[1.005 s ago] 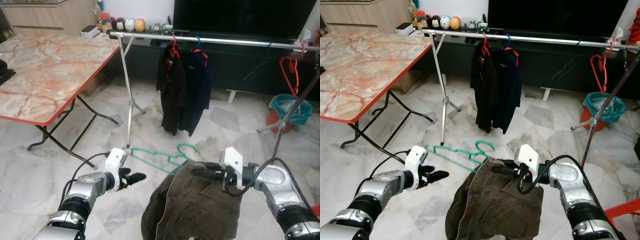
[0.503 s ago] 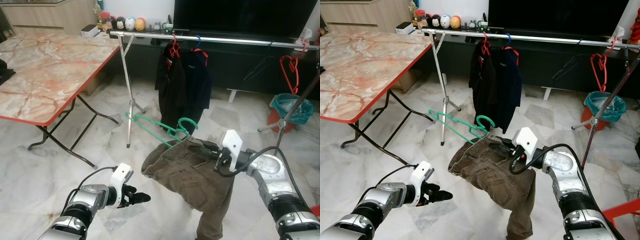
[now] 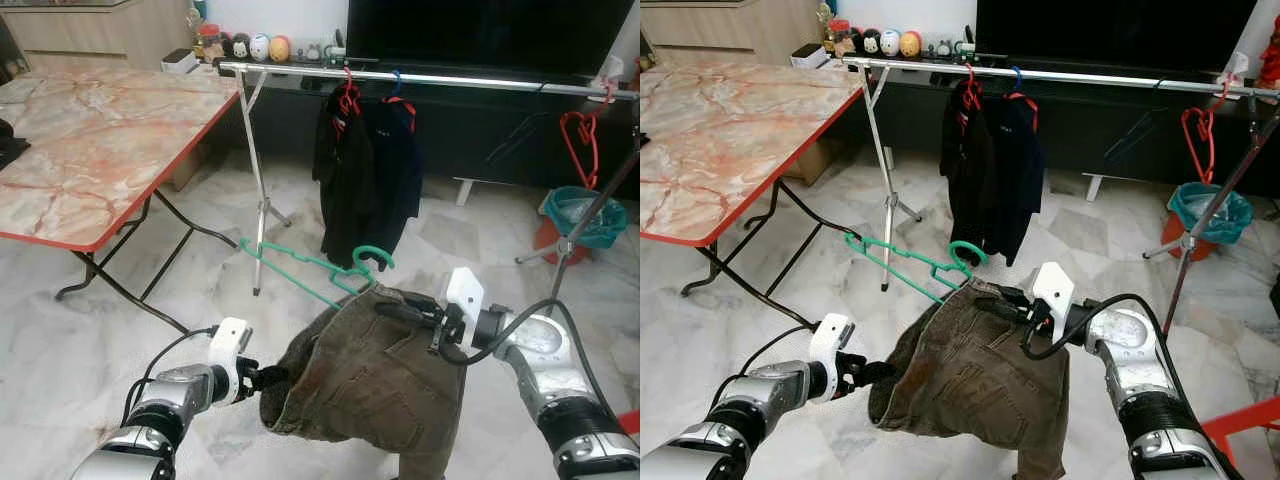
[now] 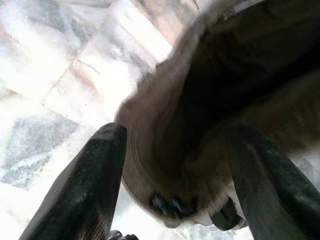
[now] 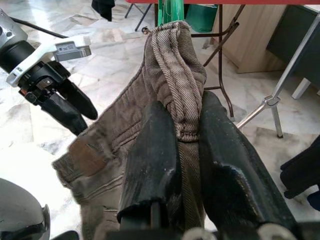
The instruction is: Hang hanger
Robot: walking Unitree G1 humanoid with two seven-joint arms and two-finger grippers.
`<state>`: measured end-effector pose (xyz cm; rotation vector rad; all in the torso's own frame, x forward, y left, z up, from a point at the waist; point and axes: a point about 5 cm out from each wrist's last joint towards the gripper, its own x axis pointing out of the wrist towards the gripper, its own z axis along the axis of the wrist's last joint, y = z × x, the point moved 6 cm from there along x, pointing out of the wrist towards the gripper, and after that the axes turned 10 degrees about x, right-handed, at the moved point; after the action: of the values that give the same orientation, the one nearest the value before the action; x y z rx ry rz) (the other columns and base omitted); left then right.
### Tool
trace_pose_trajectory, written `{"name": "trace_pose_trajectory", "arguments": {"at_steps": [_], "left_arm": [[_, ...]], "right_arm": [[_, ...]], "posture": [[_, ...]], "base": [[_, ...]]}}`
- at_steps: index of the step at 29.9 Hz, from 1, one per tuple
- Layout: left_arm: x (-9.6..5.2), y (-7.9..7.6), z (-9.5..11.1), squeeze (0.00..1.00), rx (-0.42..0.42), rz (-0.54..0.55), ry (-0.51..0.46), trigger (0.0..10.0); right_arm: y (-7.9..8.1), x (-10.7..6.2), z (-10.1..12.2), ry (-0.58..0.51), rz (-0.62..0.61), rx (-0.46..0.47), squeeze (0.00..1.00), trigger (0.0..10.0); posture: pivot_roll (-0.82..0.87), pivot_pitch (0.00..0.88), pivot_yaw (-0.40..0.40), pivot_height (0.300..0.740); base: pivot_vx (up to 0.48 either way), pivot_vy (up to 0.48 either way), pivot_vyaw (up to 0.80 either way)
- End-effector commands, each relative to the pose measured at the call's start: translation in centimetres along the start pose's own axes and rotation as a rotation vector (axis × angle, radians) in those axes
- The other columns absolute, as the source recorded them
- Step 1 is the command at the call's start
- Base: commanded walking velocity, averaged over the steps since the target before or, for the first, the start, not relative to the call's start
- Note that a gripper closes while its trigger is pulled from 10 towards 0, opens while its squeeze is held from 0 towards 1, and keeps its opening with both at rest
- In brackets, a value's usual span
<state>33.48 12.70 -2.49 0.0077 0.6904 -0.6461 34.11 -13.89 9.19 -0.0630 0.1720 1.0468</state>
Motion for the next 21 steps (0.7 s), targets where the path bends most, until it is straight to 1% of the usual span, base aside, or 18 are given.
{"name": "trace_pose_trajectory", "arguments": {"at_steps": [1,6,11,16,17,18,21], "left_arm": [[0.1,-0.3,-0.6,0.0,0.0,-0.015,0.034,10.0],[0.3,-0.3,-1.1,0.0,0.023,0.006,0.064,10.0],[0.5,-0.6,-1.5,0.0,0.004,0.009,0.069,10.0],[0.6,-0.6,-1.6,0.0,-0.002,0.012,0.069,10.0],[0.5,-0.3,-1.3,0.0,-0.01,0.028,0.042,10.0],[0.5,-0.2,-1.2,0.0,-0.013,0.032,0.034,10.0],[0.0,0.9,0.6,0.0,-0.071,0.071,-0.068,10.0]], "right_arm": [[-0.3,0.2,2.2,-0.06,0.002,-0.052,0.0,10.0],[0.0,0.5,2.6,-0.07,0.027,-0.057,0.0,10.0],[1.1,0.5,2.8,-0.078,0.094,-0.048,0.0,10.0],[1.6,0.3,2.7,-0.071,0.117,-0.044,0.0,10.0],[1.7,0.2,2.6,-0.067,0.12,-0.042,0.0,10.0],[1.7,0.1,2.5,-0.066,0.121,-0.042,0.0,10.0],[1.7,0.0,2.2,-0.056,0.11,-0.038,0.0,10.0]], "posture": [[0.08,0.0,-0.003,0.74],[0.08,0.0,-0.004,0.74],[0.08,0.0,-0.004,0.74],[0.08,0.0,-0.003,0.74],[0.08,0.0,-0.003,0.74],[0.08,0.0,-0.003,0.74],[0.07,0.0,0.0,0.74]], "base": [[0.0,0.0,0.0],[0.0,0.0,0.0],[0.0,0.0,0.0],[0.0,0.0,0.0],[0.0,0.0,0.0],[0.0,0.0,0.0],[0.0,0.0,0.0]]}}
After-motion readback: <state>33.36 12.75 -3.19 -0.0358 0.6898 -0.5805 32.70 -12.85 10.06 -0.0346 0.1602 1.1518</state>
